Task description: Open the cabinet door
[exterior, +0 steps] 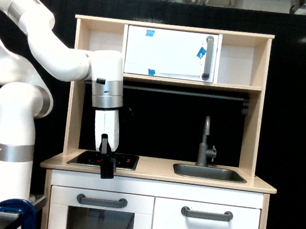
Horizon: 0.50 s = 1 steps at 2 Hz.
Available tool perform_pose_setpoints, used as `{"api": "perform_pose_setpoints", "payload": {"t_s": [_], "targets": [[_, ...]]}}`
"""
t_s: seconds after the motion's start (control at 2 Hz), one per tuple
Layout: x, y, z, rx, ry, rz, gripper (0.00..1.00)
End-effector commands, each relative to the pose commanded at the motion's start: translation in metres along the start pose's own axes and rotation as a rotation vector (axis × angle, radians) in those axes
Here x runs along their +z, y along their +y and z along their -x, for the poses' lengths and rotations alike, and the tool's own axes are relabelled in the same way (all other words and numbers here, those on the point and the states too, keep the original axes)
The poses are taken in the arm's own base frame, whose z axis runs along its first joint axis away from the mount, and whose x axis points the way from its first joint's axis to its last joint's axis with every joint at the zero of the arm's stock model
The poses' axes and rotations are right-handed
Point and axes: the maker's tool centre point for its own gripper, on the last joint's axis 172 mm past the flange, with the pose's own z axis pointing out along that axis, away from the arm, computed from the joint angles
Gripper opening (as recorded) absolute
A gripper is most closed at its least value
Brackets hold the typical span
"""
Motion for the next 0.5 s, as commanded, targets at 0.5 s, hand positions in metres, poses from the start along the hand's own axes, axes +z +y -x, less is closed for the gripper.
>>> {"api": "perform_pose_setpoints", "payload": {"t_s": [0.5], "targets": [[-0.0008,0.0016,-0.0731,0.099,0.033,-0.018,1.0]]}}
